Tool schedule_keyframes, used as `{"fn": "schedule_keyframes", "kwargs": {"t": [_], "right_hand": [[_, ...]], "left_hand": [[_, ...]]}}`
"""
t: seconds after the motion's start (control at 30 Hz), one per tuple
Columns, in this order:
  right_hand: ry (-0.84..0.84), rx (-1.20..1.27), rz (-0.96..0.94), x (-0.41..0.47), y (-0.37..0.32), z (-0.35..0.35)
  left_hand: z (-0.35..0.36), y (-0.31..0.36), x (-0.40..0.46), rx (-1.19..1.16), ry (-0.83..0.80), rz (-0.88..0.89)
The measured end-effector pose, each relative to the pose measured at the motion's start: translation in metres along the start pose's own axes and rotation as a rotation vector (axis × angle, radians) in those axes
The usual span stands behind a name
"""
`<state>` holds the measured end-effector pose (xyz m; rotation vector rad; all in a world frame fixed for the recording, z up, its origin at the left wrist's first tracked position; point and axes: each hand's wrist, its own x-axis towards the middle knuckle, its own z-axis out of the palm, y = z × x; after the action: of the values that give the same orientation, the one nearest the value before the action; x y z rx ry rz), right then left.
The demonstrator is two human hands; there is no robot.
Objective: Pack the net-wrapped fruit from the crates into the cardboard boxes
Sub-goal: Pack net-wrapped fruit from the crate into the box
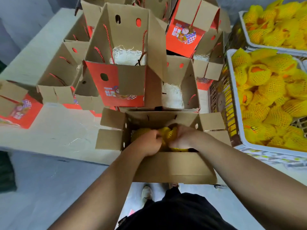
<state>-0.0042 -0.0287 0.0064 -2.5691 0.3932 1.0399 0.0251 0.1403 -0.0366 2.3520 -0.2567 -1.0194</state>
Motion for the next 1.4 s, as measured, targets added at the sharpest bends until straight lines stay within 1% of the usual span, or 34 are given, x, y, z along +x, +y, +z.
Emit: {"fn": "schedule_keyframes", "kwargs": {"t": [0.07,0.13,0.27,0.37,0.47,0.57,0.63,0.7,0.83,0.97,1.03,1.1,1.13,1.23,1.3,1.37,1.4], "right_hand": [[-0.073,-0.213,-0.001,0.008,-0.008,0.004],[-0.129,-0.315,0.028,0.015,-0.010,0.012],[-0.134,-0.240,0.129,0.024,-0.012,0.022],[-0.104,-0.170,0.116,0.023,-0.014,0.021],[-0.082,-0.162,0.088,0.021,-0.009,0.015],[-0.081,-0.210,0.142,0.022,-0.002,0.014],[-0.082,-0.215,0.146,0.024,-0.003,0.019],[-0.093,-0.243,0.139,0.026,-0.004,0.022],[-0.021,-0.195,0.155,0.027,-0.001,0.022],[-0.037,-0.141,0.070,0.022,0.005,0.020],[-0.043,-0.158,0.098,0.024,0.005,0.021],[-0.044,-0.174,0.137,0.025,0.004,0.024],[-0.042,-0.173,0.116,0.025,0.002,0.024],[-0.038,-0.175,0.069,0.023,-0.004,0.021],[-0.019,-0.173,0.091,0.020,0.000,0.022],[0.016,-0.120,0.084,0.015,0.001,0.018],[0.056,-0.076,0.058,0.011,0.003,0.015]], "left_hand": [[0.003,0.001,0.001,0.158,-0.053,-0.024],[0.004,0.006,0.001,0.213,-0.077,-0.036],[0.004,0.009,0.003,0.231,-0.164,-0.026],[0.002,0.009,0.003,0.202,-0.152,-0.014],[0.002,0.004,-0.002,0.182,-0.005,0.061],[0.007,0.003,-0.010,0.221,0.195,0.210],[0.011,0.003,-0.015,0.271,0.312,0.302],[0.013,0.002,-0.018,0.306,0.370,0.333],[0.013,0.001,-0.021,0.299,0.425,0.405],[0.007,-0.011,-0.031,0.175,0.380,0.560],[0.005,-0.022,-0.035,0.265,0.314,0.609],[0.006,-0.026,-0.035,0.409,0.221,0.589],[0.006,-0.025,-0.034,0.458,0.193,0.570],[0.005,-0.017,-0.033,0.498,0.200,0.562],[0.004,-0.012,-0.034,0.425,0.154,0.522],[0.003,-0.006,-0.033,0.276,0.118,0.465],[0.003,0.000,-0.031,0.191,0.128,0.448]]}}
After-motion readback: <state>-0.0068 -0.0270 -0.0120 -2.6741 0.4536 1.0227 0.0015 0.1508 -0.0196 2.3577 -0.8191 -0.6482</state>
